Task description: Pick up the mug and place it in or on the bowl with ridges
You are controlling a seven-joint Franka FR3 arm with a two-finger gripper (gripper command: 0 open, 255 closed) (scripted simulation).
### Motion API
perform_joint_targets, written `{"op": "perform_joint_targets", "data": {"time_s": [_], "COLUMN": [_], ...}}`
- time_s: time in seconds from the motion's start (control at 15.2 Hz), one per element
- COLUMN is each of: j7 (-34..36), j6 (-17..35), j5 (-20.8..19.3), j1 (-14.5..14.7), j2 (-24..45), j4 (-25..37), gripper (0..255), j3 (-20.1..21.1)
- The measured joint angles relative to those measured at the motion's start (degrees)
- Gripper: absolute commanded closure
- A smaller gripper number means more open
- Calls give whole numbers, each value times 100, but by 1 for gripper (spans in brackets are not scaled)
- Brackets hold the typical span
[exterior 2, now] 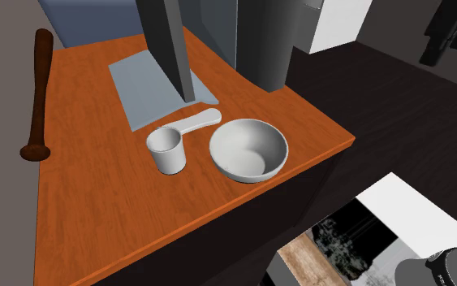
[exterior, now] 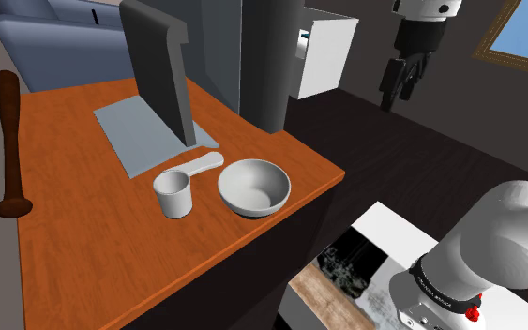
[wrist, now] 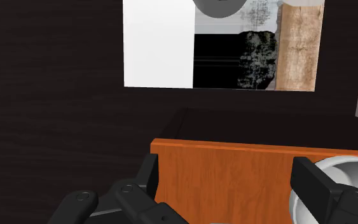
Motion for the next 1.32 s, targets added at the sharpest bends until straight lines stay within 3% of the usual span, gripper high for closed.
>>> {"op": "perform_joint_targets", "data": {"time_s": [0.2, 0.59, 1.19, 1.32], "j7": [125, 823, 1886, 2525], "j6": [123, 850, 1954, 1641], "j5": [80, 489, 795, 766], "j1": [36, 247, 470, 452], "j2": [44, 469, 1672, 1767], "j4": [-60, -251, 66, 240], "gripper": [0, 0, 0, 0], "j3": [105, 713, 1623, 1716]}}
